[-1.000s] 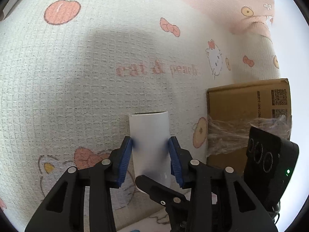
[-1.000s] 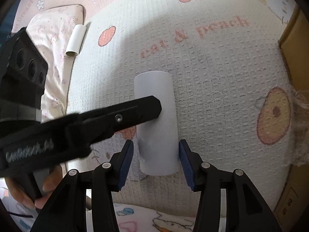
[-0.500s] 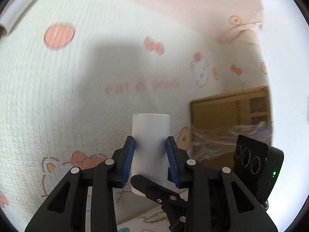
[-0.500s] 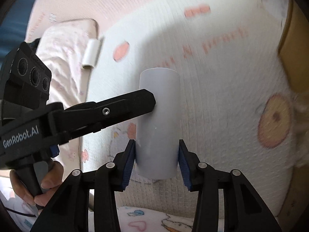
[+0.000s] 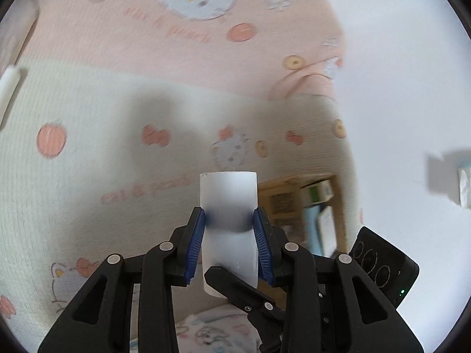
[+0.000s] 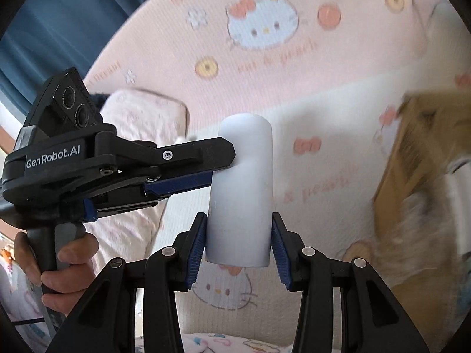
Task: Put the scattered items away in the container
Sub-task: 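Lift the held tube with both grippers and carry it to the box, then lower the tube among the tubes in the box and open both grippers, then move both grippers back to the last white tube on the bed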
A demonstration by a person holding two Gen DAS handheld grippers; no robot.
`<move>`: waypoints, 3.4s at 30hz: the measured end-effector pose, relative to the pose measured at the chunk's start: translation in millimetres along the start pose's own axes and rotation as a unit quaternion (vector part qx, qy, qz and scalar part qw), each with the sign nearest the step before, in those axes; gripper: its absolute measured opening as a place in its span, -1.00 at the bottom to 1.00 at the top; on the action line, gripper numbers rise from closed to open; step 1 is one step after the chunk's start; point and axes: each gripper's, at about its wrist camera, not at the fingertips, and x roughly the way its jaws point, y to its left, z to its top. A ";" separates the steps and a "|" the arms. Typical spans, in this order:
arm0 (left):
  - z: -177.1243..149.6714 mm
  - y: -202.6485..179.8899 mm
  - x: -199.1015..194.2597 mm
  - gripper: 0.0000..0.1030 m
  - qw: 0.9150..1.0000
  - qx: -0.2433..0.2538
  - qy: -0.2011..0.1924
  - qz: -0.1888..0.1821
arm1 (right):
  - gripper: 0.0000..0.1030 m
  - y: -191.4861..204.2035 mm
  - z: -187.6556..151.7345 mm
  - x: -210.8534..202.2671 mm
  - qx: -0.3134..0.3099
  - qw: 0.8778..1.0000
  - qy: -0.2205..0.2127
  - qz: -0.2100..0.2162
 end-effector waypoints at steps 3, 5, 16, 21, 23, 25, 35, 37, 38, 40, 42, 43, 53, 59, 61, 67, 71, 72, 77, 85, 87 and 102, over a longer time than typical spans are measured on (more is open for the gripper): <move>2.5 -34.2 -2.2 -0.27 0.999 0.049 0.001 0.005 | -0.22 0.3 6.6 -21.6 -0.007 1.000 -0.018 -0.014; 3.0 -53.9 -2.3 -0.27 0.997 0.078 0.006 0.007 | -0.22 -0.4 9.1 -34.4 -0.018 0.999 -0.028 -0.029; 6.7 -144.0 54.7 -0.27 0.987 0.156 0.039 -0.019 | -0.22 -52.8 23.4 -101.0 -0.002 0.993 -0.052 -0.104; -0.7 -168.5 105.6 -0.27 0.979 0.176 0.101 -0.004 | -0.22 -93.7 17.6 -112.1 0.026 0.991 -0.023 -0.131; -5.4 -174.5 126.0 -0.28 0.976 0.183 0.120 0.002 | -0.22 -112.6 15.9 -111.7 0.044 0.989 -0.008 -0.144; -9.2 -174.2 144.3 -0.28 0.974 0.176 0.142 0.012 | -0.22 -130.6 16.1 -108.1 0.069 0.987 0.007 -0.142; -18.3 -172.5 210.9 -0.28 0.966 0.158 0.197 0.055 | -0.23 -184.1 10.7 -87.0 0.090 0.981 0.077 -0.151; -20.2 -174.4 217.3 -0.28 0.963 0.164 0.203 0.066 | -0.23 -191.4 11.2 -81.4 0.093 0.981 0.087 -0.148; -21.4 -174.4 220.8 -0.28 0.962 0.163 0.210 0.069 | -0.23 -194.5 13.4 -78.6 0.094 0.980 0.090 -0.148; -22.2 -173.1 226.0 -0.28 0.959 0.158 0.221 0.080 | -0.25 -201.3 21.4 -71.7 0.095 0.979 0.098 -0.154; -22.2 -172.8 229.8 -0.30 0.958 0.154 0.222 0.097 | -0.25 -205.3 23.2 -66.6 0.099 0.978 0.110 -0.150; -21.9 -172.3 231.2 -0.30 0.958 0.151 0.223 0.098 | -0.25 -207.5 23.4 -65.5 0.103 0.977 0.113 -0.147; -19.9 -166.8 244.6 -0.45 0.956 0.125 0.235 0.120 | -0.24 -220.1 23.5 -74.4 0.111 0.967 0.123 -0.192; -21.3 -168.7 239.3 -0.45 0.954 0.137 0.227 0.142 | -0.24 -215.6 25.1 -78.5 0.086 0.975 0.117 -0.170; -21.9 -168.8 237.5 -0.45 0.953 0.137 0.228 0.146 | -0.24 -216.8 25.3 -77.3 0.085 0.977 0.113 -0.157; -24.0 -168.9 231.8 -0.46 0.954 0.130 0.229 0.141 | -0.27 -219.6 25.6 -67.3 0.072 0.978 0.125 -0.148; -22.9 -165.5 233.8 -0.72 0.954 0.126 0.226 0.150 | -0.27 -223.5 27.4 -67.8 0.085 0.978 0.122 -0.146; -23.1 -165.8 233.6 -0.72 0.955 0.128 0.226 0.147 | -0.27 -224.7 27.9 -69.0 0.089 0.979 0.118 -0.143; -23.9 -165.8 233.8 -0.72 0.955 0.142 0.220 0.140 | -0.17 -226.9 27.7 -78.9 0.103 0.977 0.103 -0.154; -24.4 -169.4 232.5 -0.73 0.952 0.173 0.207 0.147 | -0.16 -213.1 31.5 -98.1 0.092 0.975 0.088 -0.182; -24.9 -171.0 225.9 -0.73 0.952 0.178 0.198 0.150 | -0.16 -209.6 31.4 -101.9 0.092 0.974 0.086 -0.188; -36.6 -196.1 128.5 0.00 0.945 0.277 0.095 0.146 | 0.08 -143.1 16.3 -141.6 0.020 0.971 0.045 -0.234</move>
